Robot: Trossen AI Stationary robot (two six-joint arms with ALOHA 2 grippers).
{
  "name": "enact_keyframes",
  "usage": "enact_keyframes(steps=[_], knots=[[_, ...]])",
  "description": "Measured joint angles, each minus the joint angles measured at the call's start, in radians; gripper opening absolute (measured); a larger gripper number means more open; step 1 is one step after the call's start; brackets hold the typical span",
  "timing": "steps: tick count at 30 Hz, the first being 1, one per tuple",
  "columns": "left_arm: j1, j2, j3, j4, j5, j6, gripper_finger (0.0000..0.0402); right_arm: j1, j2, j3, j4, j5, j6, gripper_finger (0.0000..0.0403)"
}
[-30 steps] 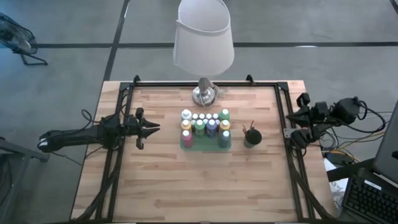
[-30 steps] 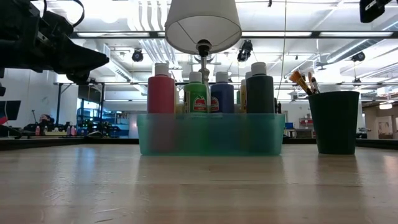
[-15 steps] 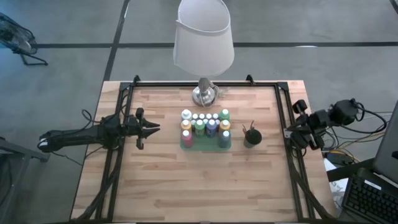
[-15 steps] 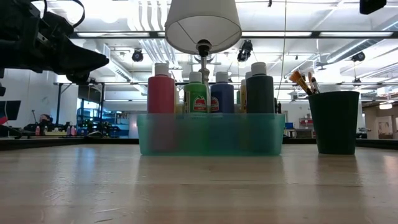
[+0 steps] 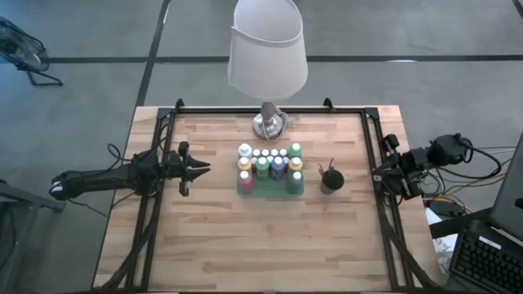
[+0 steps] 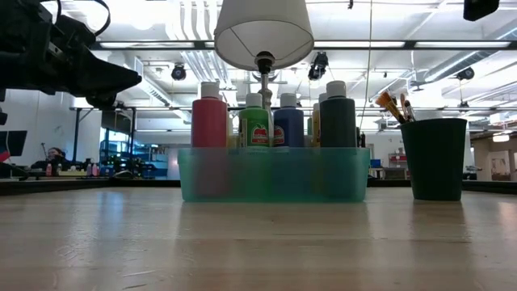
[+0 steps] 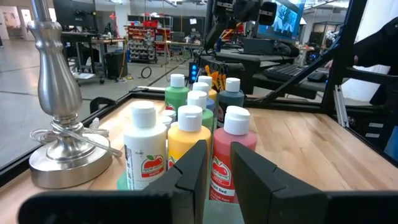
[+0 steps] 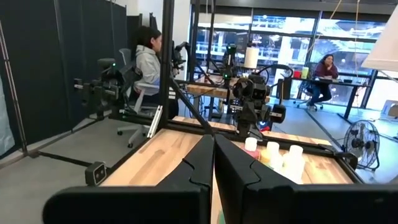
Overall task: Pick & Place Paint Supplies
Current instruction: Return to Home Position
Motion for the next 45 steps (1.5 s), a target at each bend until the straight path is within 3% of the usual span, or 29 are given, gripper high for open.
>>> enact_keyframes(steps=[8, 14, 21, 32, 39, 45], knots=[[0.000, 0.000, 0.000, 0.000, 0.000, 0.000, 0.0076, -0.024, -0.001, -0.123, 0.115, 0.000, 0.006, 0.0009], [0.000, 0.000, 0.000, 0.000, 0.000, 0.000, 0.0076, -0.207, -0.001, -0.212, 0.223, -0.017, 0.037, 0.0008], [0.000, 0.000, 0.000, -0.001, 0.000, 0.000, 0.0076, -0.364, -0.001, -0.318, 0.354, -0.150, 0.023, 0.0009], [0.000, 0.000, -0.001, -0.001, 0.000, 0.000, 0.0076, -0.374, -0.001, -0.425, 0.524, -0.158, 0.050, 0.0008], [0.000, 0.000, -0.001, -0.002, 0.000, 0.000, 0.0076, -0.374, -0.001, -0.433, 0.524, -0.015, 0.071, 0.0008], [0.000, 0.000, -0.001, -0.002, 0.000, 0.000, 0.0076, -0.373, -0.001, -0.425, 0.538, -0.005, 0.073, 0.0008]])
